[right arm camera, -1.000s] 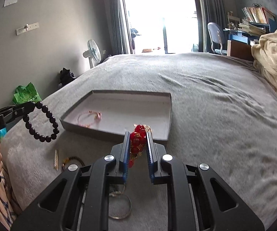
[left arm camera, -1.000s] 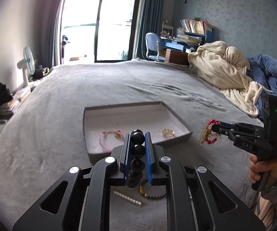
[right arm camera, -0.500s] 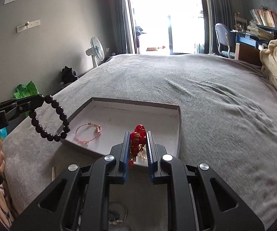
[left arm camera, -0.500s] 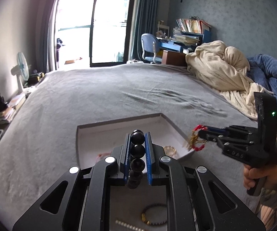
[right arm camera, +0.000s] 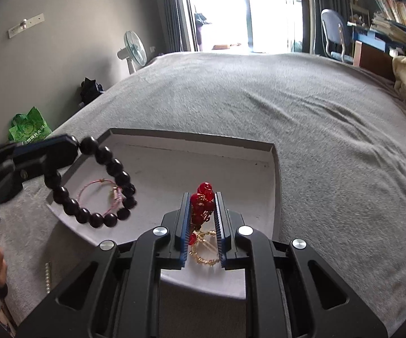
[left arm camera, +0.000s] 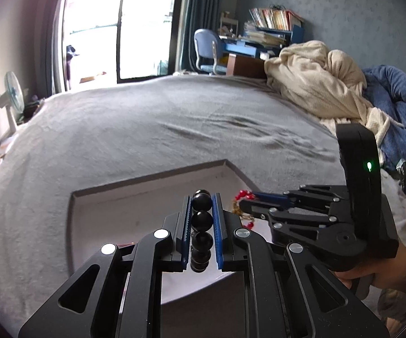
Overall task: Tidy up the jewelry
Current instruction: 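Carry both pieces into the grey box and open both tools to release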
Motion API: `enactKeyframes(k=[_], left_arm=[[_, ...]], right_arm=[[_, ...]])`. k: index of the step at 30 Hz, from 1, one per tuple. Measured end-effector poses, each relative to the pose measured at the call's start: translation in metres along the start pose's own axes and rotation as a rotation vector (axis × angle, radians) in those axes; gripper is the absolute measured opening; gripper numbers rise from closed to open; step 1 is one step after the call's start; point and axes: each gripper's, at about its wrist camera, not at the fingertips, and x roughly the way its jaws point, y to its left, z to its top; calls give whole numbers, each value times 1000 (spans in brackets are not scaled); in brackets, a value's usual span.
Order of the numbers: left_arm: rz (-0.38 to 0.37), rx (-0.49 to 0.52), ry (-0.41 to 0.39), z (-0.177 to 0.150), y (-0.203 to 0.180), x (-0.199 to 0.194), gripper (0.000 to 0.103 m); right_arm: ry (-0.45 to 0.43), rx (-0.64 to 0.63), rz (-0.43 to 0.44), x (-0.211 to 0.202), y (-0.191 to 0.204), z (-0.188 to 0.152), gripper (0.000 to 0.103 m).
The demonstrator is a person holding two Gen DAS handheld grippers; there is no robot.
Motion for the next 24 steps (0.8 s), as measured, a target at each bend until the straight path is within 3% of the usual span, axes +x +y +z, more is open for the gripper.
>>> enactKeyframes(k=[8,24], left_arm=[[13,-15,59,-9,10,37,15],[152,-14,170,-24,34,70,15]], right_arm=[[56,28,5,34,-13,9,16],[131,52,-36,66,-30,14,16]])
